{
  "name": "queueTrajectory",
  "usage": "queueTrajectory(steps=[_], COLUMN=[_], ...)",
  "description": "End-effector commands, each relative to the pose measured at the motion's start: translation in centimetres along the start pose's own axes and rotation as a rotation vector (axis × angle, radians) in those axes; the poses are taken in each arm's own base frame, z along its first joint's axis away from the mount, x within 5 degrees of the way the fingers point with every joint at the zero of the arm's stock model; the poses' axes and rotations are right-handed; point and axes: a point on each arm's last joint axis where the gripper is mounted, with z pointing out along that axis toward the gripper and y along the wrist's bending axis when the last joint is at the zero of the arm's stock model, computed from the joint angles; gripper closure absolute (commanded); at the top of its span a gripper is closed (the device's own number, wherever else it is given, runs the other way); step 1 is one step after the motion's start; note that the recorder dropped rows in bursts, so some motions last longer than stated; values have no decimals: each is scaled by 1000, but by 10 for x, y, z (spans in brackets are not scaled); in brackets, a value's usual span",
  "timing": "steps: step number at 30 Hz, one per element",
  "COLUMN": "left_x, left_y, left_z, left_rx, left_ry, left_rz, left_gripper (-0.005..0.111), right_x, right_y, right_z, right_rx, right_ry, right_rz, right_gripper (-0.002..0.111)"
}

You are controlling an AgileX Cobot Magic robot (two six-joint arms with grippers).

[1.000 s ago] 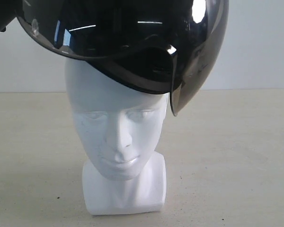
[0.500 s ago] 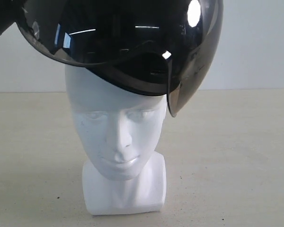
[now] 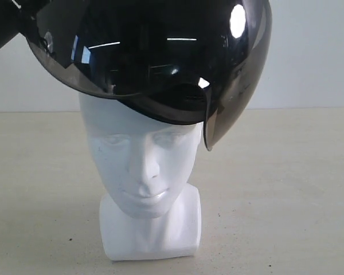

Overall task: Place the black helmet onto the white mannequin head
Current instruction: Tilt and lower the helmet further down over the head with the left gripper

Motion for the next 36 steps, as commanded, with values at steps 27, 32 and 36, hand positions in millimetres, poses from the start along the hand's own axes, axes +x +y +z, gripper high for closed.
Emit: queueTrajectory(steps=[27, 32, 36], left_x=[-32, -30, -30], left_y=[27, 36, 37], left_z=[-24, -32, -33], left_rx=[-125, -154, -160], left_ry=[-170, -201, -197], left_rz=[81, 71, 81], left_gripper=[102, 102, 102], right_x=[-1, -1, -1], right_y=[0, 0, 0], right_z=[0, 0, 0], right_rx=[6, 6, 6], right_ry=[-17, -17, -17], right_rz=[-5, -5, -5], right_gripper=[108, 108, 108])
